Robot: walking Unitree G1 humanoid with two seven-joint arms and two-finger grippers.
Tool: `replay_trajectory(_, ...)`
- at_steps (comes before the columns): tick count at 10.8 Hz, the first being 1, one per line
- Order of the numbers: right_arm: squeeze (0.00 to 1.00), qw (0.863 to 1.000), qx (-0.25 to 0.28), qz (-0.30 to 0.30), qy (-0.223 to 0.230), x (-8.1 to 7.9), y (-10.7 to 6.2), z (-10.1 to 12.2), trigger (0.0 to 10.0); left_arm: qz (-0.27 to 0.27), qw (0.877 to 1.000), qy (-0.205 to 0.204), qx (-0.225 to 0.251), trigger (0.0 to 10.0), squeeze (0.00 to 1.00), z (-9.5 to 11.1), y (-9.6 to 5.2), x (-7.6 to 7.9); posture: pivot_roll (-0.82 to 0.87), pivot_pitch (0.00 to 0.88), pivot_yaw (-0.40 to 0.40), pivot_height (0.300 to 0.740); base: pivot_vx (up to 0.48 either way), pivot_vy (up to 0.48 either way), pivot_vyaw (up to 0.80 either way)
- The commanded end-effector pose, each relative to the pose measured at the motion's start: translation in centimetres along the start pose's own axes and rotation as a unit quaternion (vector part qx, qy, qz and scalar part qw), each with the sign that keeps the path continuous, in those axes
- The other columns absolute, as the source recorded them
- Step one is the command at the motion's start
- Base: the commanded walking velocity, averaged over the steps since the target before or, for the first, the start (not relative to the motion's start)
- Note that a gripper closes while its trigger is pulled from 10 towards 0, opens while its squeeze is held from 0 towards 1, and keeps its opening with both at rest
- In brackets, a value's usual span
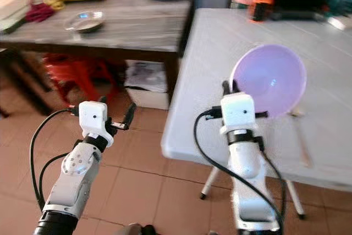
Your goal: Setting the table
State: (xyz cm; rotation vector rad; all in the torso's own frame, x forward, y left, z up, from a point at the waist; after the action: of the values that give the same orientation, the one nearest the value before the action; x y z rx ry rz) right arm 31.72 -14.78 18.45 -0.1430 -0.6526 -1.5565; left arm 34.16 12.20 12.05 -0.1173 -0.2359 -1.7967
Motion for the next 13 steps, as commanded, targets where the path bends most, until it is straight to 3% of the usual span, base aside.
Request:
replay_trajectory(1, 0.00, 1.000, 0.006, -0.002, 0.003, 0.2, 0.0, 0.4, 10.0, 0.002, 1.000, 0.002, -0.001, 10.0, 0.00, -0.1, 0.0, -0.2, -0.09, 0.092, 0.095, 0.740, 0.000, 0.390, 0.00)
replay_trajectory(13, 0.00, 1.000, 0.012, 0.003, 0.022, 0.0, 1.2, 1.1, 10.0, 0.000, 1.000, 0.003, 0.000, 10.0, 0.00, -0.4, -0.1, 0.1, -0.09, 0.086, 0.081, 0.740, 0.000, 0.388, 0.00)
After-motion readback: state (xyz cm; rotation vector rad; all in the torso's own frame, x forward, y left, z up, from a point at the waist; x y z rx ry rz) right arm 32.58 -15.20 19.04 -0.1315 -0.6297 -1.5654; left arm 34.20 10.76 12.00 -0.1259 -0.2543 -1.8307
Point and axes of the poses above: a point about 5 cm out from each wrist's last joint towards the gripper, its own y axis pointing out of the wrist towards the gripper, its own z axis along the axis of the wrist's last joint, x = y × z, the point moved 4 cm from there along y, pointing out of the wrist towards the gripper, and after that the axes turned 13 degrees about -y, right-handed, at the moved point
